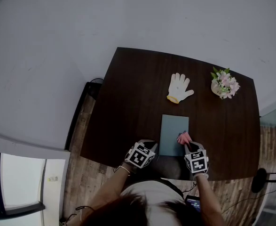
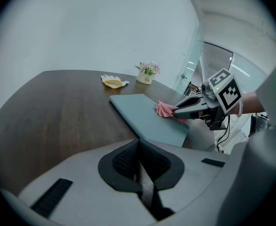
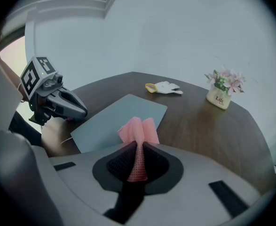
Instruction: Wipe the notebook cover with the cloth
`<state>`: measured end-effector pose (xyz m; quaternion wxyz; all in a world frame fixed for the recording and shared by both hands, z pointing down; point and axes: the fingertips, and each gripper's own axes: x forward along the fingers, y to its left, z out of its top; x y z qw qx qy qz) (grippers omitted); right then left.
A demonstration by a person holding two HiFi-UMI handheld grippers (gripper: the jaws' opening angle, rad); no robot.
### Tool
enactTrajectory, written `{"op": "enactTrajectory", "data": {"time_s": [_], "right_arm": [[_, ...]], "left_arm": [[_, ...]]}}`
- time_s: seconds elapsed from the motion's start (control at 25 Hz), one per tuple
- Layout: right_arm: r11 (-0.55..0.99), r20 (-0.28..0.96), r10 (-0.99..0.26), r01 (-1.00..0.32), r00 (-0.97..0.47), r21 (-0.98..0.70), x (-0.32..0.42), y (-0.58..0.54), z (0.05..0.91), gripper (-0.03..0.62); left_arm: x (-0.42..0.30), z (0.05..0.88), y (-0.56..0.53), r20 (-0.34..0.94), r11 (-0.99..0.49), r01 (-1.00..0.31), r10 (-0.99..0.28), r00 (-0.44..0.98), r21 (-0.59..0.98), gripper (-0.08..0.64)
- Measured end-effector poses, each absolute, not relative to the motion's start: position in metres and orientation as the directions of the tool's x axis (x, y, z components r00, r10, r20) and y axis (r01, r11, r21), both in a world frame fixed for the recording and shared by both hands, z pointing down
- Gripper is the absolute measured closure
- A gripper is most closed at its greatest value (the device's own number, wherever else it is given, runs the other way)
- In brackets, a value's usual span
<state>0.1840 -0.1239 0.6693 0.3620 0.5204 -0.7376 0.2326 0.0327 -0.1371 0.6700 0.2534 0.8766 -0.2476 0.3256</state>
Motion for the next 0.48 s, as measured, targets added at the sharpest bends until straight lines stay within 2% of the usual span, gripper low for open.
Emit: {"op": "enactTrajectory", "data": {"time_s": [0.32,0.48], "right_arm": [[0.216,0.749,-0.646,-0.976,-0.145,-0.002,0.211,-0.121,0.659,0.551],[0.220,0.710,-0.679,-0.974,-0.185,-0.043,0.198,-0.120,0.643,0.551]], "left_arm": [[0.033,0.671,-0.137,0.691,-0.744,-0.599,-0.267,0.672,0.295,0.541],[0.032,0.670,-0.138,0.689,-0.744,-0.600,-0.269,0.673,0.295,0.541]]}}
